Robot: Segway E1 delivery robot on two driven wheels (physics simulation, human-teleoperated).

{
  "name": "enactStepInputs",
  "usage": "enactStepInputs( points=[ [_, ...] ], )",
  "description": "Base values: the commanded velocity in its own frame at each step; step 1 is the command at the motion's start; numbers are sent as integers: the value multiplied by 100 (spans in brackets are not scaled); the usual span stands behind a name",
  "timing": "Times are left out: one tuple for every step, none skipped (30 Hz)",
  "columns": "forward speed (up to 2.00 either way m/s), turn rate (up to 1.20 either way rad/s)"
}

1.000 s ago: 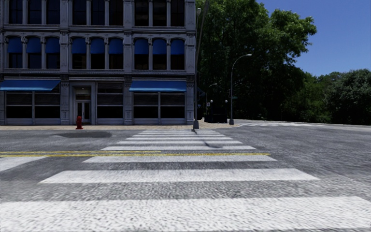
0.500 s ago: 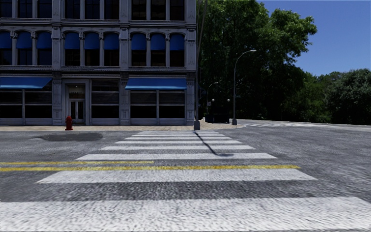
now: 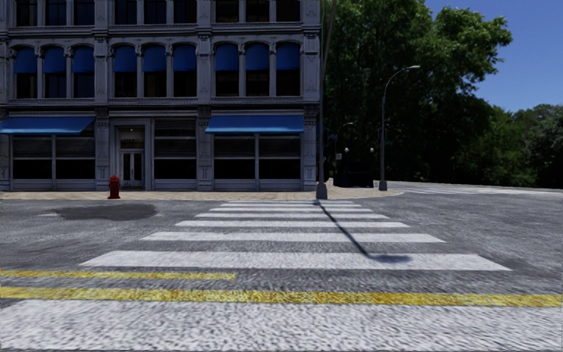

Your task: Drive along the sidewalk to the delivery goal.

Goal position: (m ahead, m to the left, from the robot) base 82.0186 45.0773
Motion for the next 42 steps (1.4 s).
enactStepInputs(
  points=[
    [200, 37],
    [200, 37],
    [200, 37],
    [200, 37],
    [200, 37],
    [200, 0],
    [200, 0],
    [200, 0],
    [200, 0],
    [200, 0],
    [200, 0],
    [200, 0],
    [200, 0],
    [200, 0],
    [200, 0],
    [200, 0],
    [200, 0],
    [200, 0],
    [200, 0],
    [200, 0],
    [200, 0],
    [200, 0],
    [200, 0],
    [200, 0],
    [200, 0],
    [200, 0],
    [200, 0],
    [200, 0],
    [200, 0],
    [200, 0],
    [200, 0],
    [200, 0],
    [200, 0],
    [200, 0],
    [200, 0],
    [200, 0],
    [200, 0],
    [200, 0],
    [200, 0],
    [200, 0],
    [200, 0],
    [200, 0]
  ],
)
